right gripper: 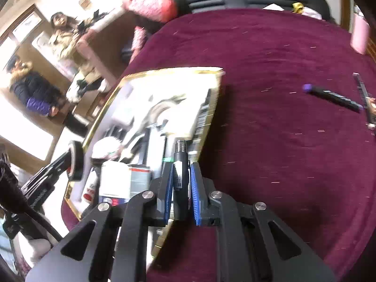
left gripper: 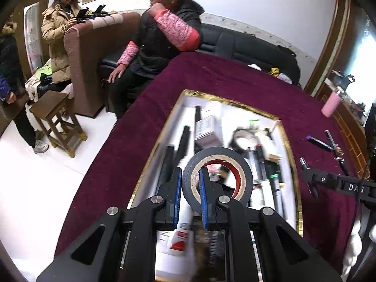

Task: Organize objects
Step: 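Lower the tape and pen into the gold-rimmed box and open both grippers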

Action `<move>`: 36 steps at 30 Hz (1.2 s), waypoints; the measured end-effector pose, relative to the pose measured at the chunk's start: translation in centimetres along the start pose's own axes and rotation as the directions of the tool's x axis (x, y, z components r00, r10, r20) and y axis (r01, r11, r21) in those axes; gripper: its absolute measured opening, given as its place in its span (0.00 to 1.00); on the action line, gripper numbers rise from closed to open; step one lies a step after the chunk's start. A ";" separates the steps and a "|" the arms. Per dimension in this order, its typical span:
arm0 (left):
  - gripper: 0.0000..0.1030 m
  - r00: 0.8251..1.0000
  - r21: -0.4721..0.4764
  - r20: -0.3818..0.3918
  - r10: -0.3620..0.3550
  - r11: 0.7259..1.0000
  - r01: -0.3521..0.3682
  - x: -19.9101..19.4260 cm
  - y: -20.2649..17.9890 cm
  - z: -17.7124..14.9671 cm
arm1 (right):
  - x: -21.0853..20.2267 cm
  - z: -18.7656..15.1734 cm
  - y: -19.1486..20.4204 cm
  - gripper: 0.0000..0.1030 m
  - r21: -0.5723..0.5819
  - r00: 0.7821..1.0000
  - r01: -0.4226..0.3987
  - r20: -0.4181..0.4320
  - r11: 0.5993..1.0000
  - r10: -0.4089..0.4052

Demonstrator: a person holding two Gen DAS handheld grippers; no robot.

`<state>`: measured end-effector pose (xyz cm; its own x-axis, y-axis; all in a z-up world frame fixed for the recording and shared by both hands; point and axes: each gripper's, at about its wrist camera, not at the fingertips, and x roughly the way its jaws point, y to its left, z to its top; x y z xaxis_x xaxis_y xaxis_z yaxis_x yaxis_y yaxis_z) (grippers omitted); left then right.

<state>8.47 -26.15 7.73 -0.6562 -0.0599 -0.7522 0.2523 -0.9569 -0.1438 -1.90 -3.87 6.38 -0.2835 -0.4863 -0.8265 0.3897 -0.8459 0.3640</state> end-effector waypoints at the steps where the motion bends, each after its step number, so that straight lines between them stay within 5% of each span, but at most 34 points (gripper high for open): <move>1: 0.12 1.000 -0.007 -0.007 -0.001 1.000 0.001 0.5 0.3 -0.1 | 0.6 0.1 0.5 0.12 -0.003 1.000 -0.005 -0.009 1.000 0.005; 17: 0.12 0.999 -0.007 -0.045 -0.005 1.000 0.004 3.2 1.9 -0.6 | 4.6 0.4 3.6 0.13 -0.033 0.996 0.086 -0.020 0.996 -0.087; 23: 0.13 0.999 -0.021 -0.051 -0.002 1.000 0.000 3.3 1.9 -0.5 | 3.8 0.1 4.0 0.31 -0.060 0.993 0.116 0.013 0.991 -0.116; 28: 0.16 0.997 -0.057 0.062 0.046 0.997 -0.043 1.0 2.0 -0.5 | 0.4 -0.7 4.5 0.39 -0.099 0.981 0.153 0.136 0.983 -0.139; 30: 0.34 0.983 -0.068 0.149 0.106 0.993 -0.097 -1.1 1.7 -0.4 | -1.7 -1.4 4.7 0.47 -0.110 0.965 0.179 0.212 0.978 -0.153; 32: 0.59 0.947 -0.081 0.284 0.152 0.988 -0.134 -4.4 0.9 -0.5 | -3.5 -2.2 4.9 0.57 -0.118 0.945 0.209 0.280 0.971 -0.170; 36: 0.91 0.877 -0.050 0.474 0.084 0.996 -0.069 -9.9 -1.2 -1.5 | -7.1 -4.2 4.9 0.72 -0.109 0.866 0.312 0.441 0.944 -0.235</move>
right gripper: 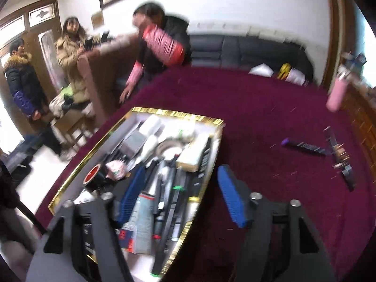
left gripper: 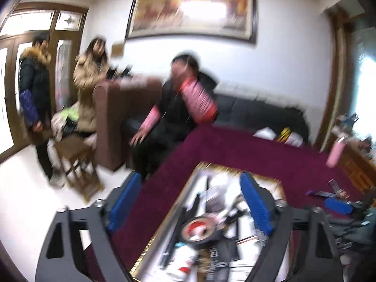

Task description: Organize objects

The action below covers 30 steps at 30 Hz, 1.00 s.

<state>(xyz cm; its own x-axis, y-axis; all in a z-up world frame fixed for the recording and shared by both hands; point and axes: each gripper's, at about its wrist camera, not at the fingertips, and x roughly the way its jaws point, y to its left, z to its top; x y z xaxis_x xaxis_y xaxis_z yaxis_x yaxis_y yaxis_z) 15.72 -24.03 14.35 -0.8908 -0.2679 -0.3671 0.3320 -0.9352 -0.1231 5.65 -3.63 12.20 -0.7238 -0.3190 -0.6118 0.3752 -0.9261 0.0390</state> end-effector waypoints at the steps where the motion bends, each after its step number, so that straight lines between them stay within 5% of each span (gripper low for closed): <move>1: 0.95 0.999 0.007 0.015 -0.029 1.000 0.029 -1.0 -0.7 0.3 | -0.8 -0.3 -0.2 0.77 0.002 0.999 0.029 0.034 1.000 -0.029; 6: 0.99 0.997 0.016 0.007 -0.074 0.997 0.074 -3.6 -3.6 0.6 | -3.2 -2.4 -2.1 0.79 0.008 0.977 0.161 0.144 0.987 -0.160; 10: 0.99 0.988 -0.015 -0.016 -0.154 0.988 0.154 -5.0 -5.5 0.4 | -3.3 -3.7 -3.1 0.79 0.010 0.975 0.182 0.125 0.983 -0.182; 19: 0.99 0.973 -0.035 -0.148 -0.177 0.984 0.174 -4.9 -7.7 -1.6 | -3.0 -6.0 -5.2 0.79 0.033 0.978 0.187 0.086 0.982 -0.189; 23: 0.99 0.982 0.057 -0.186 -0.034 0.997 0.045 -3.8 -9.4 -3.1 | -2.2 -6.9 -4.7 0.78 -0.010 0.976 0.211 0.059 0.978 -0.210; 30: 0.99 0.964 0.099 -0.164 0.209 0.976 -0.194 -2.2 -8.6 -5.3 | -2.5 -7.1 -3.8 0.79 -0.045 0.972 0.229 0.074 0.972 -0.225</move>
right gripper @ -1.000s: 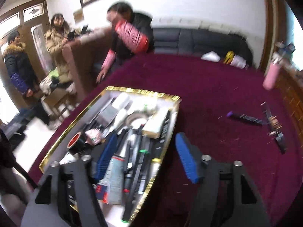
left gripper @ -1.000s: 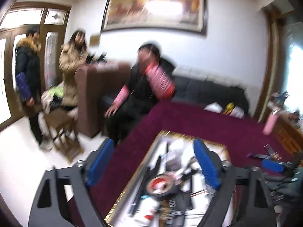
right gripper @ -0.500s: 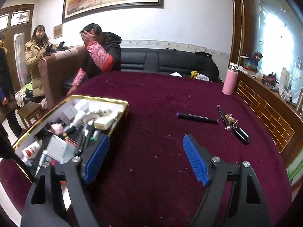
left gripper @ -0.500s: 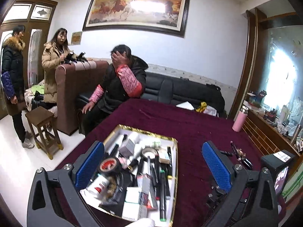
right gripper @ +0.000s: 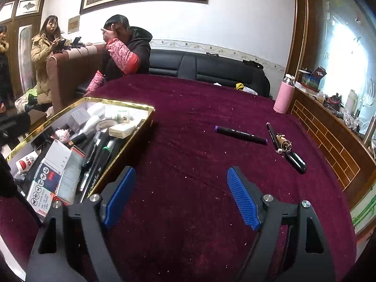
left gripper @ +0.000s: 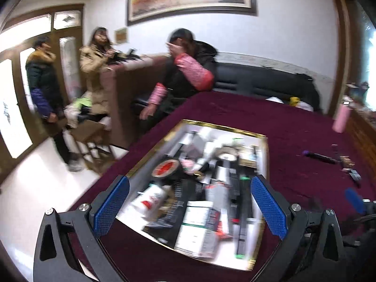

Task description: Organize objects

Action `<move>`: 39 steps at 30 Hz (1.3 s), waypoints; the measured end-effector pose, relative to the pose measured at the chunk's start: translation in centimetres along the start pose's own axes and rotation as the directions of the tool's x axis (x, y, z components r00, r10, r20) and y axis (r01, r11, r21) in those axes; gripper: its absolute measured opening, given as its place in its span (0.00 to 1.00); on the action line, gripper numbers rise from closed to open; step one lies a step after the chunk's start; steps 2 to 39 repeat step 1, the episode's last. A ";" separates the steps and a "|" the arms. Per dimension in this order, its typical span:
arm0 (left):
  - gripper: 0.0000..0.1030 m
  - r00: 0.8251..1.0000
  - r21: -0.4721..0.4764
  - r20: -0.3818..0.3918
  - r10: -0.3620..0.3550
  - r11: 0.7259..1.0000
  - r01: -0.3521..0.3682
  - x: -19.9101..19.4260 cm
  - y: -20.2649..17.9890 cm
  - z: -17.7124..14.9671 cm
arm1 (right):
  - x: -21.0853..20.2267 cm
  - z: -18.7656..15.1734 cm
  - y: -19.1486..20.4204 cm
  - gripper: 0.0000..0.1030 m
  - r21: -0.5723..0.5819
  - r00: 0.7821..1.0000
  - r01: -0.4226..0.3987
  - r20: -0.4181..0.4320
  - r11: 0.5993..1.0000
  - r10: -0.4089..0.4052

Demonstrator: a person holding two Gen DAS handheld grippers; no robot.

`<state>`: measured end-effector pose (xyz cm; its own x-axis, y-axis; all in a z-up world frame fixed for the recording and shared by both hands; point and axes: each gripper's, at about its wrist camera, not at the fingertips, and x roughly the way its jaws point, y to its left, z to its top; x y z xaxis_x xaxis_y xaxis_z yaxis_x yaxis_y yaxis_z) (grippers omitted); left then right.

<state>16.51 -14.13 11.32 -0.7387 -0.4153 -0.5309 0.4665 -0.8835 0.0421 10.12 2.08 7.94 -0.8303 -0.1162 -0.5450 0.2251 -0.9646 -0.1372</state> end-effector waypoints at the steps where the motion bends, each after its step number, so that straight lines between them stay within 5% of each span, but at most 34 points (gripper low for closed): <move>1: 0.99 0.999 0.002 0.010 0.038 0.999 -0.038 0.0 0.1 -0.1 | 0.0 0.0 0.2 0.79 -0.004 1.000 -0.001 0.000 1.000 0.001; 39: 0.99 0.999 0.002 0.010 0.038 0.999 -0.038 0.0 0.1 -0.1 | 0.0 0.0 0.2 0.79 -0.004 1.000 -0.001 0.000 1.000 0.001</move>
